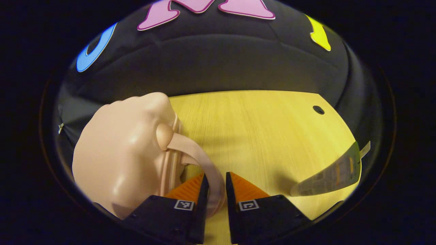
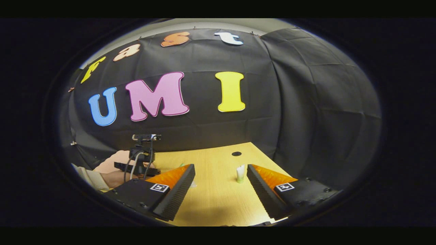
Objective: First open the suitcase, pack the skin care products into it, and then close the suitcase.
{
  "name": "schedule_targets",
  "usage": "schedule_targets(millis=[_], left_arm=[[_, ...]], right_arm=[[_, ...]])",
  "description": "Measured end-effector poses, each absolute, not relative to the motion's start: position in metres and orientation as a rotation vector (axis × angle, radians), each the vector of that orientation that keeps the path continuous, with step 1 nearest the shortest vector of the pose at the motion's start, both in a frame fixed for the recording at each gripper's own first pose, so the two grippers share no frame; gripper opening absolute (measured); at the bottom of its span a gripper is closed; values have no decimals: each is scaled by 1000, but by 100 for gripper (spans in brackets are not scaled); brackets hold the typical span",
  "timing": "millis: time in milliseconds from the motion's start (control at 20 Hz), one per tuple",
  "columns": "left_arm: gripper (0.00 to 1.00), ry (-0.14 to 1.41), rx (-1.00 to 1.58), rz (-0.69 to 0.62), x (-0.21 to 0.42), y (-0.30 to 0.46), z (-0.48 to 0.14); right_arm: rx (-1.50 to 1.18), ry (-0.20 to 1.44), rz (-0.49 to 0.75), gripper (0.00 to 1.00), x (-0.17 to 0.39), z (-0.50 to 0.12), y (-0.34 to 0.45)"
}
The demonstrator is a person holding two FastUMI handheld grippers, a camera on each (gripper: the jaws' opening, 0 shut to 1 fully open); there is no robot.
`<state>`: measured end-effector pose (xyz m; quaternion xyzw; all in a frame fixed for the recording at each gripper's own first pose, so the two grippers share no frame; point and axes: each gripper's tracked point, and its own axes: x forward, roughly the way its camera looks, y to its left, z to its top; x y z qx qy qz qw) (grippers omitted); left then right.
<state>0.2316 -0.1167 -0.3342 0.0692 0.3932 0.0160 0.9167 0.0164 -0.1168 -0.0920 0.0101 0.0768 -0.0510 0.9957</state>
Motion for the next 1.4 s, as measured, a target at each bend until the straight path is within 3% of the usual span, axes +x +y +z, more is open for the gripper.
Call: schedule_targets(millis=[50, 150, 250, 500, 700, 900, 1100, 1250, 1400], left_arm=[[21, 810, 109, 20, 230, -121, -329], [20, 803, 60, -48, 231, -128, -317], [13, 818, 13, -102, 227, -132, -291], [12, 752, 30, -194, 222, -111, -190], [12, 673, 63, -180, 221, -25, -87], [12, 627, 70, -32, 235, 117, -37], [12, 602, 52, 95, 251, 257, -47], [12, 595, 50, 191, 260, 355, -86], [11, 606, -81, 208, 272, 410, -139]], right_arm=[[16, 152, -99, 97, 16, -92, -115], [7, 158, -93, 97, 17, -94, -111], [4, 167, -92, 97, 20, -96, -108], [-15, 161, -83, 97, 32, -92, -100], [-24, 166, -66, 97, 38, -88, -87], [-50, 183, -57, 97, 42, -93, -69], [-67, 230, -51, 97, 45, -110, -44], [-89, 240, -77, 97, 51, -120, -32], [-98, 235, -132, 97, 61, -131, -29]])
